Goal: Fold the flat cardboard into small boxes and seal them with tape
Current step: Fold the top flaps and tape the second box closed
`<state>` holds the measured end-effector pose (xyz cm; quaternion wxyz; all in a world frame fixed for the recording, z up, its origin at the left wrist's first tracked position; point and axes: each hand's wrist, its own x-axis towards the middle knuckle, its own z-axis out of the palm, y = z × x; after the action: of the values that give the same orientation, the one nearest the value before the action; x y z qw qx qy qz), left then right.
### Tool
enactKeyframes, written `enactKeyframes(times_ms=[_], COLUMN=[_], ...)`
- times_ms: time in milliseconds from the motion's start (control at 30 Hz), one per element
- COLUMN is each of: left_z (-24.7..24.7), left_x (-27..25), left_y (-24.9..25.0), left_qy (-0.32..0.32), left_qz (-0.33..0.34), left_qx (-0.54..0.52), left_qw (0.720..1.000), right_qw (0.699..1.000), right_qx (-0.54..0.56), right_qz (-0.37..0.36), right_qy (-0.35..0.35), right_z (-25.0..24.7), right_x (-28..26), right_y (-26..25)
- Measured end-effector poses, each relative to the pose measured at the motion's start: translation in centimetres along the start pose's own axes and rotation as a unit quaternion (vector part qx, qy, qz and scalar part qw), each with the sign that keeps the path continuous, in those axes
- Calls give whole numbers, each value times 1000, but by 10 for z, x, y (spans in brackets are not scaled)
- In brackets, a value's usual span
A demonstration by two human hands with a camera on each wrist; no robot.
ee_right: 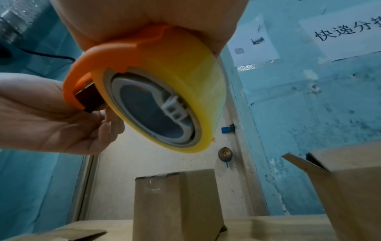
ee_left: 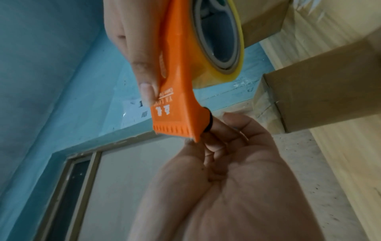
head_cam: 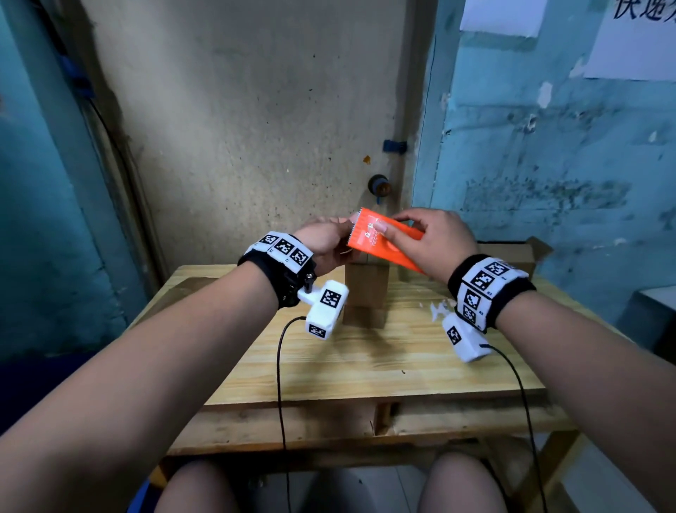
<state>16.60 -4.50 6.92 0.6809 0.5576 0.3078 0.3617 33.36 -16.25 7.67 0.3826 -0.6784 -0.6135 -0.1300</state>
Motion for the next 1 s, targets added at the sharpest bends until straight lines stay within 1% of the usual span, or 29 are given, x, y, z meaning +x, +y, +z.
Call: enactKeyframes(times_ms=[100,233,333,400,467,567,633,700,833,1000], left_z=[2,3,-13,-28,-38,-38,-37,-41,-42,-42], left_x=[0,7,13,19,21,18,19,20,15,11], left_y=[-2,-1,2,4,6,4,0,-1,-3,-7], left_qy=[10,23,61,81,87,75,92,108,78,53], left_qz=[4,10,-4,-7,-11,-22,-16,-20,-59,-28], left_qx=[-17,-13,-46,-60,-66,-69,-61,-52,-22,-20], left_qw=[1000,1000,997,995,994,995,994,993,995,998], right_qw=[1000,1000,999,999,998,998,998,999,998,997], right_qx=[-2,6,0,16,25,28,23,-3,-59,-68], right_qz=[1,18,32,41,46,53,53,37,-4,-16], right_qy=[-11,-13,-19,-19,-21,-20,-18,-23,-37,-33], right_z=[-1,1,0,0,1,4,4,3,-1,-5], right_x=[1,3,4,3,3,3,2,0,-2,-6], right_y=[3,3,10,13,12,9,9,9,9,8])
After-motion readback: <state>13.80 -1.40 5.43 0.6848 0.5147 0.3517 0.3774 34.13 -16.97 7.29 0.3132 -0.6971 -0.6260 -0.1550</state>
